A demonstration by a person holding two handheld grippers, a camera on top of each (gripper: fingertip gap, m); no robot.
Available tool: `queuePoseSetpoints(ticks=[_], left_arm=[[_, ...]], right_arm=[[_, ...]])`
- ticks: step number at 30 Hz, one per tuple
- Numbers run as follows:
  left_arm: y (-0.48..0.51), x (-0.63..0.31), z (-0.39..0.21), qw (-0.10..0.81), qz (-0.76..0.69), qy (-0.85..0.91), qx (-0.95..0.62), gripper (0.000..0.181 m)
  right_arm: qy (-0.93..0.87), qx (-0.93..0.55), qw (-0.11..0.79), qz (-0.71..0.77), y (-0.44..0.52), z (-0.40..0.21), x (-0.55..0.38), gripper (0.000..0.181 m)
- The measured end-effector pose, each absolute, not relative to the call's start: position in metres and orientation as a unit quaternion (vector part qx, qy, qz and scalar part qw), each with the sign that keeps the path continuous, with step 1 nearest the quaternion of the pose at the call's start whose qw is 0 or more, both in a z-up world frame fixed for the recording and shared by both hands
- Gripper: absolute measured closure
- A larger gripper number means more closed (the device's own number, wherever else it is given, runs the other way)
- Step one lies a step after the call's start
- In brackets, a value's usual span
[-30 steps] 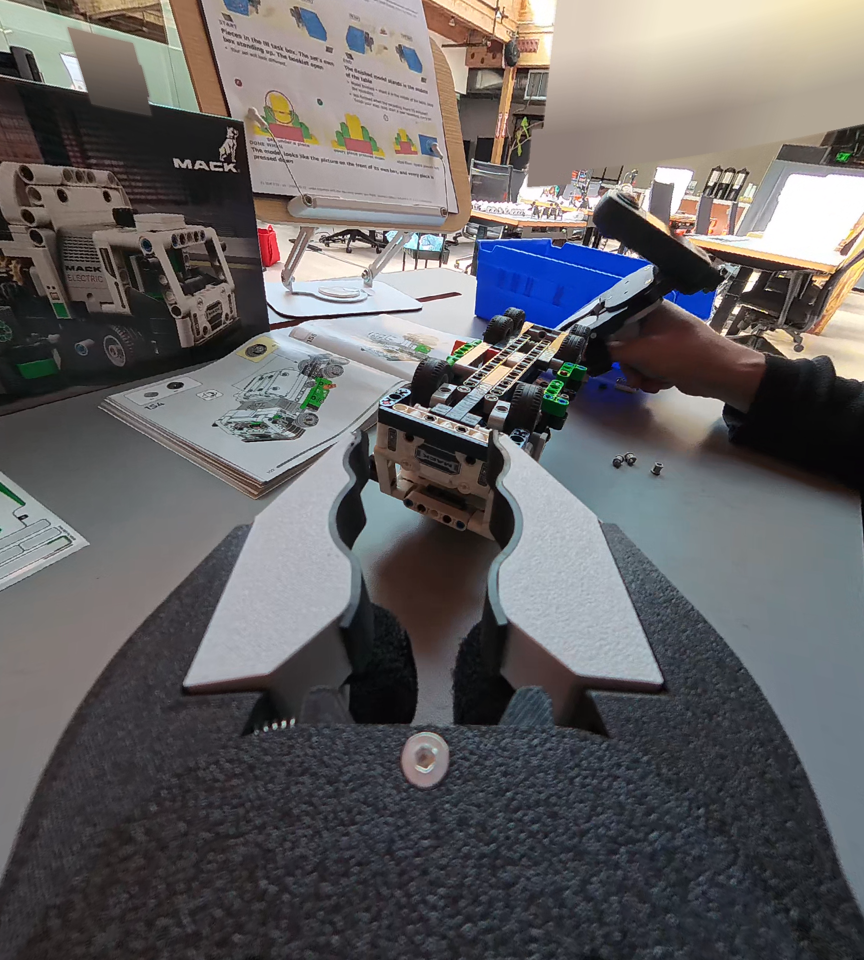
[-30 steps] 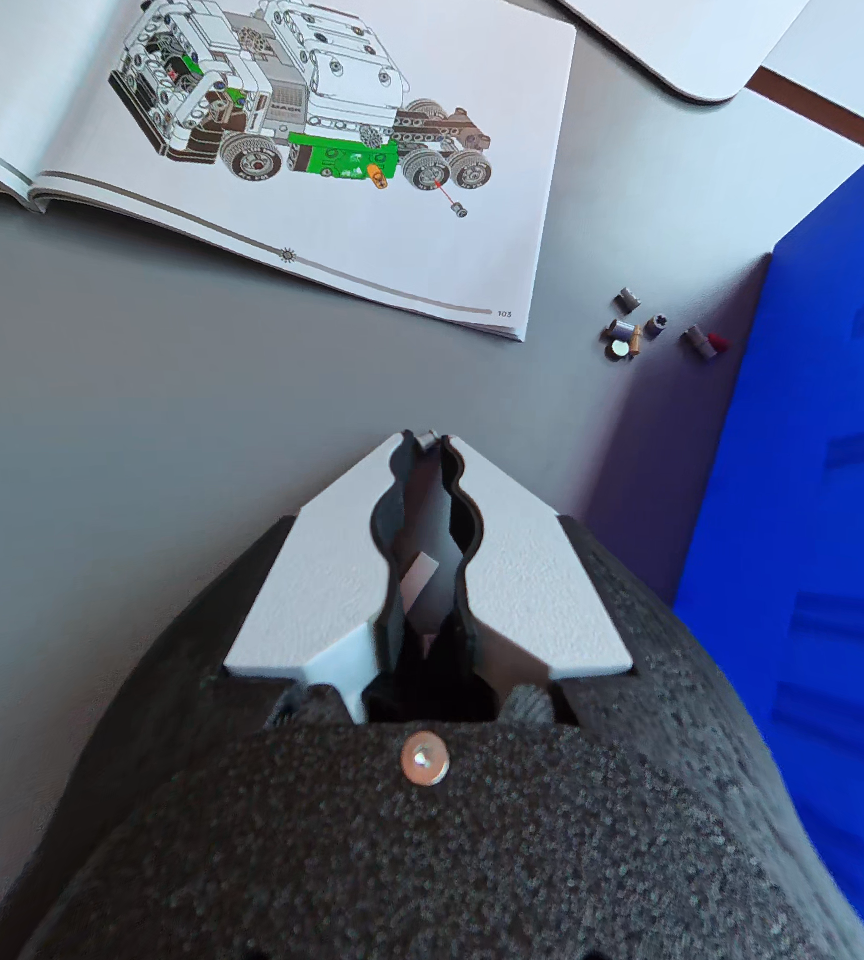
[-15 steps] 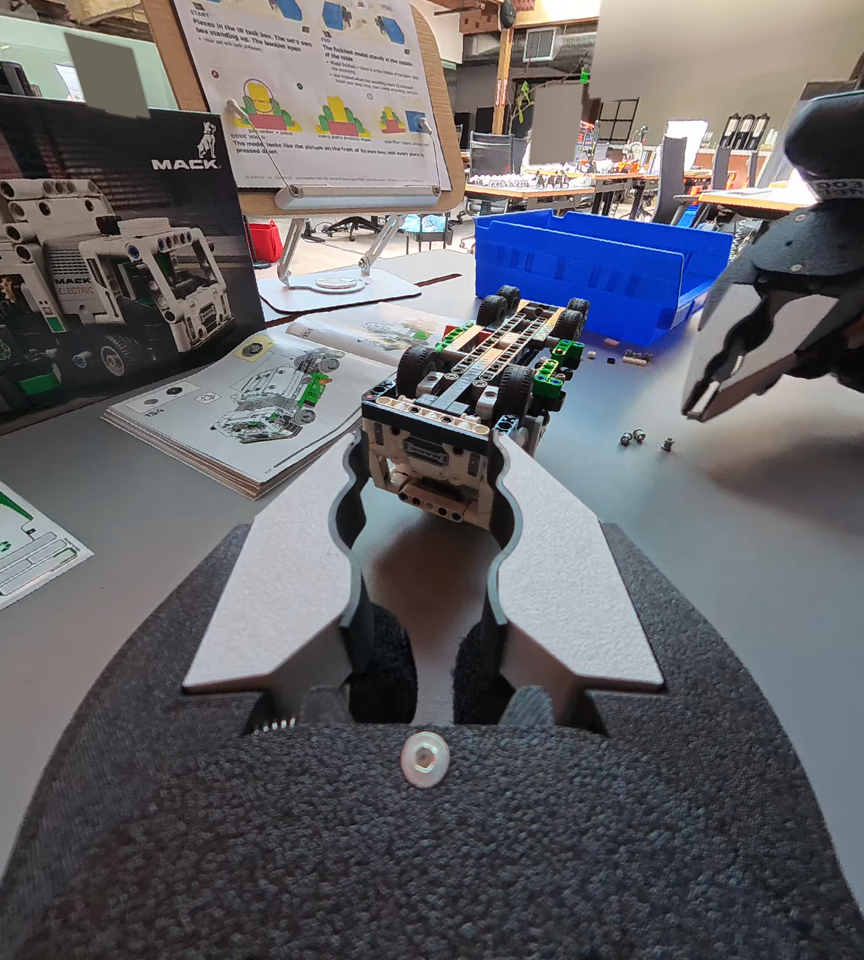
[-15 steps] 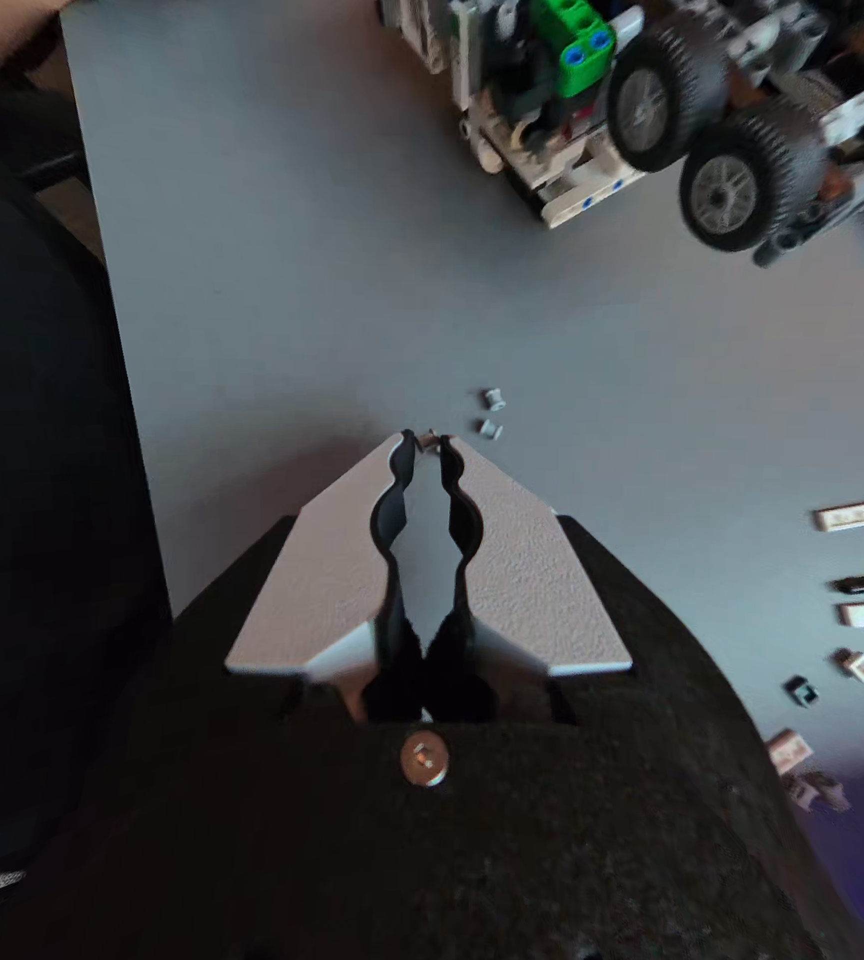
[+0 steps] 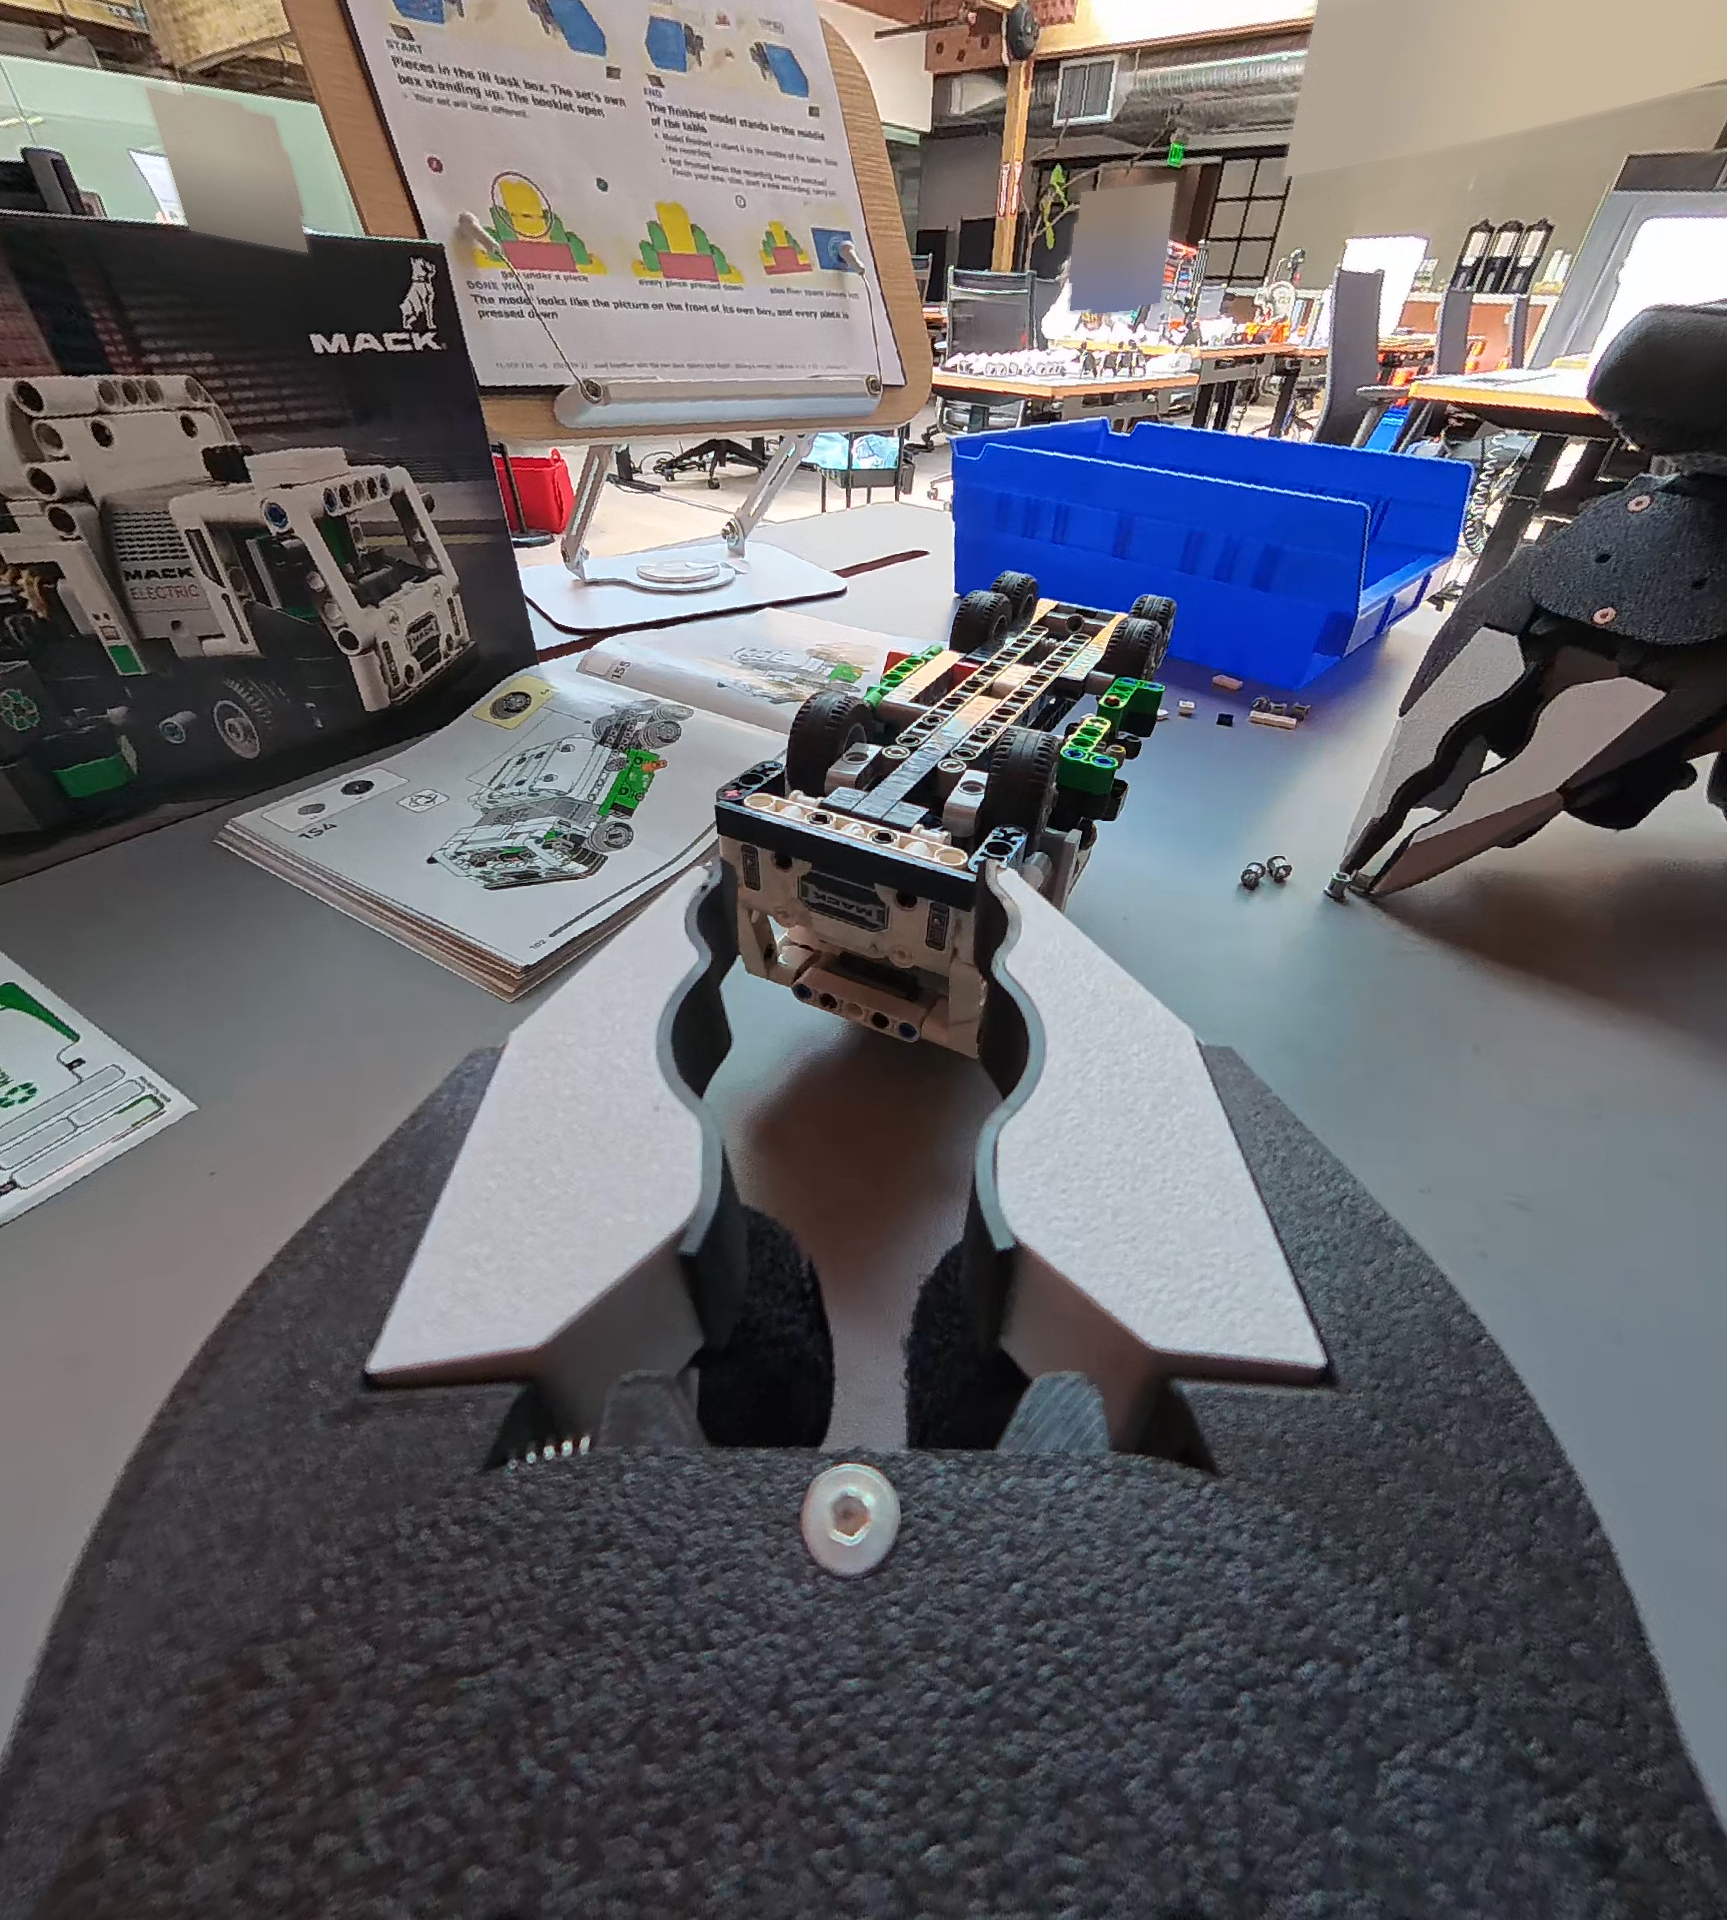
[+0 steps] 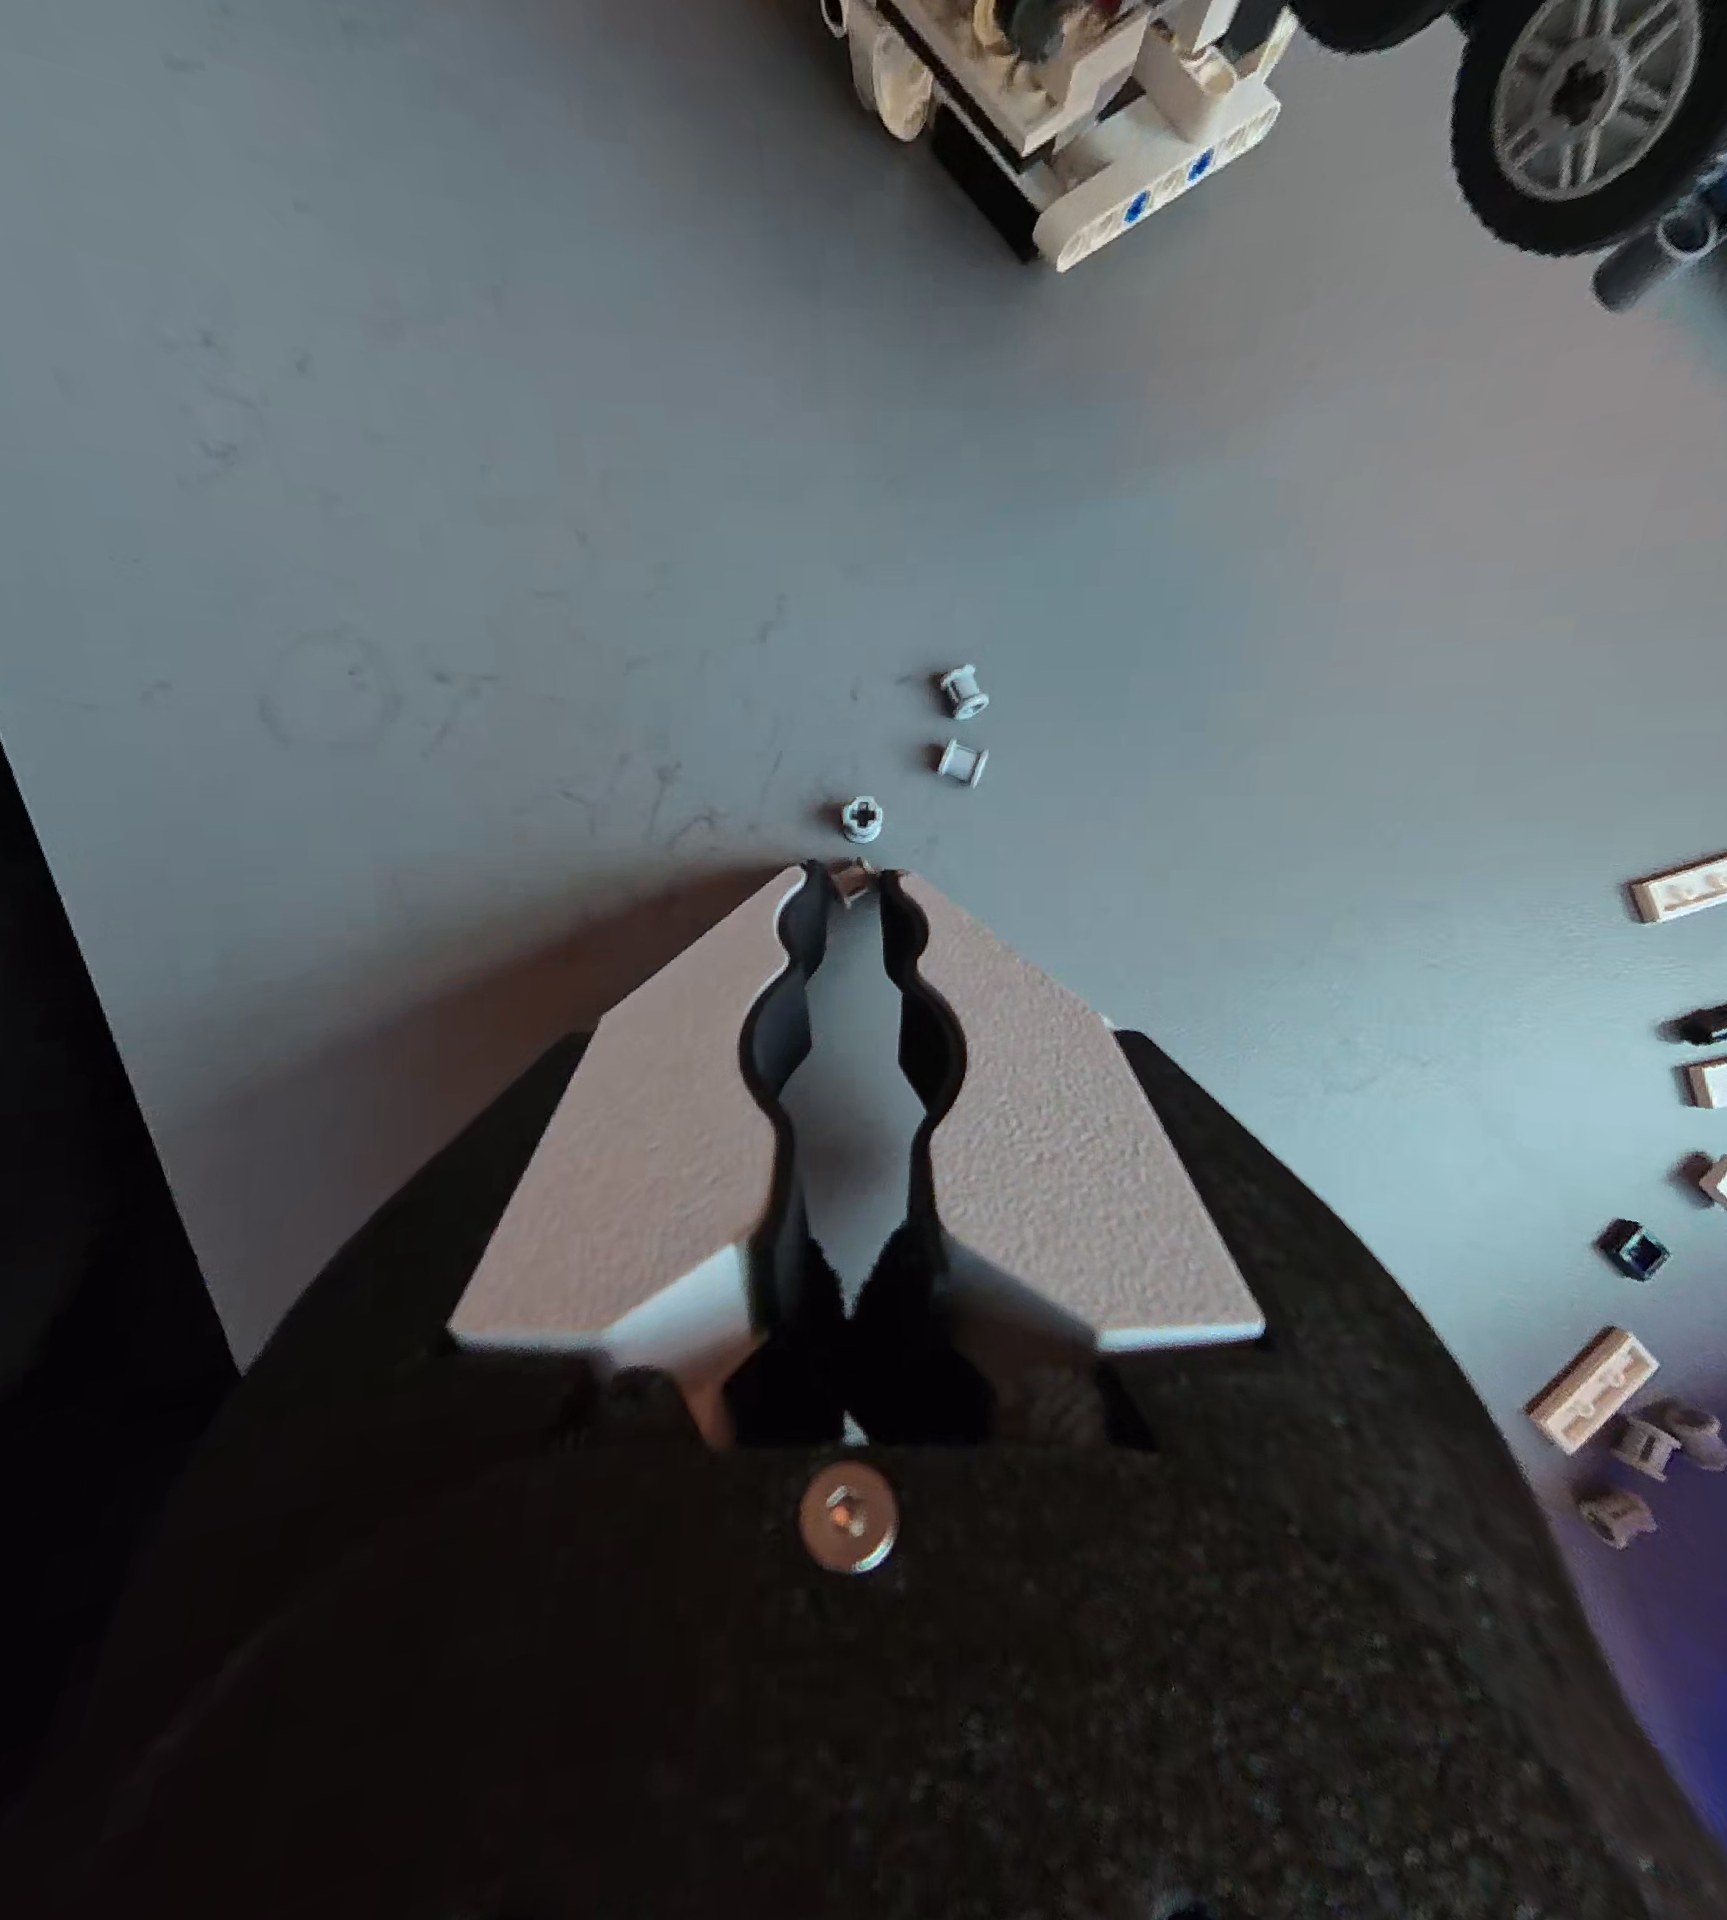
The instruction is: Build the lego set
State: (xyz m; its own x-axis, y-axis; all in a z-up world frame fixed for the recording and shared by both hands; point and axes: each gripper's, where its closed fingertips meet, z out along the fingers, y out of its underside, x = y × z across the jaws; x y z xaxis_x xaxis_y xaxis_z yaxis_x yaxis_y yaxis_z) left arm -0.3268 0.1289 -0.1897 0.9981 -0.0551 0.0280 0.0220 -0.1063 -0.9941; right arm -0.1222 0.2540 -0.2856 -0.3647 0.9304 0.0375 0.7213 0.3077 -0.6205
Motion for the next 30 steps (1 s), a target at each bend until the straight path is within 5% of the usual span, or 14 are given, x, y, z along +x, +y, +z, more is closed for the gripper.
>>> queuePoseSetpoints(ticks=[3, 10, 30], left_arm=[[0.129, -0.327, -0.189, 0.669, -0.031, 0.01, -0.743, 0.138], [0.129, -0.328, -0.19, 0.668, -0.036, 0.008, -0.743, 0.138], [0.129, -0.329, -0.189, 0.669, -0.053, -0.001, -0.741, 0.138]], right_arm=[[-0.766, -0.537, 0.22, 0.278, 0.259, -0.278, -0.123, 0.157], [-0.538, -0.709, 0.412, 0.194, 0.397, -0.256, -0.085, 0.158], [-0.501, -0.759, 0.386, 0.153, 0.428, -0.281, -0.067, 0.175]])
